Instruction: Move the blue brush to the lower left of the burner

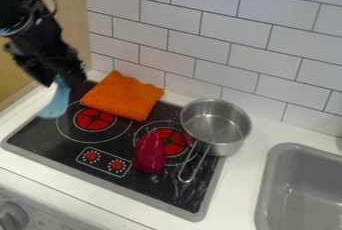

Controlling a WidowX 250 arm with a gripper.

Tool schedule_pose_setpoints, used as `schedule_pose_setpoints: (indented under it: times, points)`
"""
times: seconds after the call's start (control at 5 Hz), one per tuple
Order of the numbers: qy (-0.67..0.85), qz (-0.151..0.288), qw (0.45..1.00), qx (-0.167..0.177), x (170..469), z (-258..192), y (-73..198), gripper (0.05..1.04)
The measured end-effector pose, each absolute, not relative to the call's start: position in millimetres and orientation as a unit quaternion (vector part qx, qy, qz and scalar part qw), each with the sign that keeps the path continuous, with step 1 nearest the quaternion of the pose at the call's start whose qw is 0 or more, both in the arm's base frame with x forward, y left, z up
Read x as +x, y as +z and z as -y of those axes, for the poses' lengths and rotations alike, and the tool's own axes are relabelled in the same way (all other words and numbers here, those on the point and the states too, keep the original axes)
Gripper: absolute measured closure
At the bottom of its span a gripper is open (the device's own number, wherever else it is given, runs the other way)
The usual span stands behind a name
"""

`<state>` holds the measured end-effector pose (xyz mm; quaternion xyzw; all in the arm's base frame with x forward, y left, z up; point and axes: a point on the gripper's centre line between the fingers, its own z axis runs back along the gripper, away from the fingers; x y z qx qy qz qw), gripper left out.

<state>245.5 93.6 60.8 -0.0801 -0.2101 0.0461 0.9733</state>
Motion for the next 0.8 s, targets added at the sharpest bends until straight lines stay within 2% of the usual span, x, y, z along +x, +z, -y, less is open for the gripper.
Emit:
schedule_pose_setpoints:
  times: [0.2, 0.8]
  points:
    - [0.053, 0.208, 0.974, -0.077, 232.6, -104.2, 54.2, 0.402]
    - [0.061, 0.184, 0.979, -0.07, 218.1, -129.2, 24.9, 0.402]
